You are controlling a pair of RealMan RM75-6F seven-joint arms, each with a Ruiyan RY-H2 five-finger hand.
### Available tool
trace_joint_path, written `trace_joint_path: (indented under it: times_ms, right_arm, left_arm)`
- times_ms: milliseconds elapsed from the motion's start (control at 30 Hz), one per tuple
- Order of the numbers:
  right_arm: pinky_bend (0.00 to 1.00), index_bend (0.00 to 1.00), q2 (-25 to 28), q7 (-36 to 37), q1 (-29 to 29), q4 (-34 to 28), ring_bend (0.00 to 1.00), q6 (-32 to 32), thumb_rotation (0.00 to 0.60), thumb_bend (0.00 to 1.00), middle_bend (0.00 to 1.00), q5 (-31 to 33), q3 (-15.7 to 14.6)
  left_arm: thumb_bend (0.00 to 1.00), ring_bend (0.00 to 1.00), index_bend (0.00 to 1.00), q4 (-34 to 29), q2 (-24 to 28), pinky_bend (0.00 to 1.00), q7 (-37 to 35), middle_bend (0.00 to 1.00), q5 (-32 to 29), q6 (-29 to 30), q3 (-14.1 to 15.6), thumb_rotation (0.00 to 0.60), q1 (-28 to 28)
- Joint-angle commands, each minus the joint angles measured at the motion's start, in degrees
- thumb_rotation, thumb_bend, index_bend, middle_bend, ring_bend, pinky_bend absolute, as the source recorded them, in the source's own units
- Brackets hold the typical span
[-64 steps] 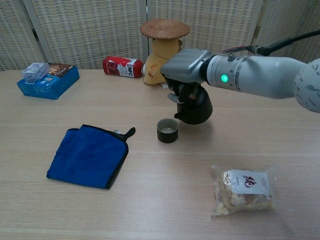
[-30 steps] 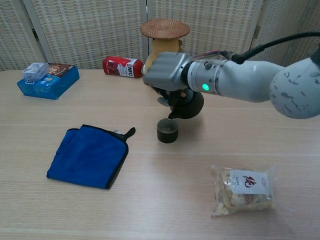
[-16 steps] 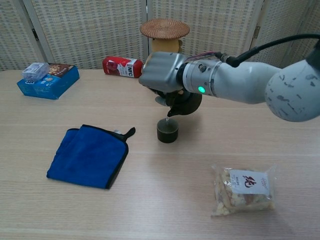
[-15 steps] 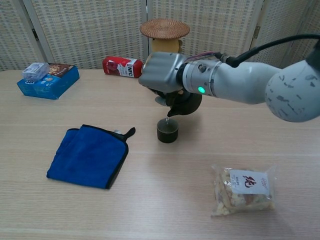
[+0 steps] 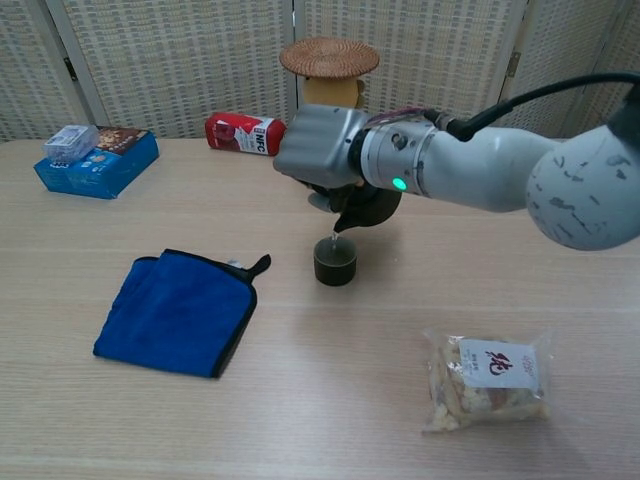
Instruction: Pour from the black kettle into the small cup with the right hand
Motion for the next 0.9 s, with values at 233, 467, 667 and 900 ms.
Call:
trace_joint_path:
  times_ms: [233,467,667,900]
  right_arm:
    - [0.53,1.00,-0.2,-1.3,0.1,-0.2,0.95,0.7,0.459,0.55,1.00,0.5,-0.2]
    - [0.53,1.00,-0.4,-2.5,0.3,-0.3,0.95,1.2,0.460,0.55,1.00,0.4,-0.6]
    - [0.53,1.00,-0.4,-3.6,0.3,-0.7,0.95,1.8,0.459,0.55,1.00,0.4,-0.8]
    - [0.53,1.00,-0.3,-4.8,0.2,-1.4,0.95,2.3,0.459,0.55,1.00,0.4,-1.2]
  left_arm:
    - [0.22,0.00,0.06,0.2,0.0,0.00,-0.1,0.00,0.0,0.0,-0.1,0.600,0.0]
    - [0.22,0.00,0.06,0.3,0.0,0.00,-0.3,0.00,-0.1,0.0,-0.1,0.600,0.1]
    - [0.22,0.00,0.06,0.5,-0.1,0.00,-0.5,0.00,-0.1,-0.1,-0.1,0.600,0.1]
    - [0.22,0.00,0.06,0.7,0.0,0.00,-0.8,0.00,0.1,0.0,-0.1,0.600,0.1]
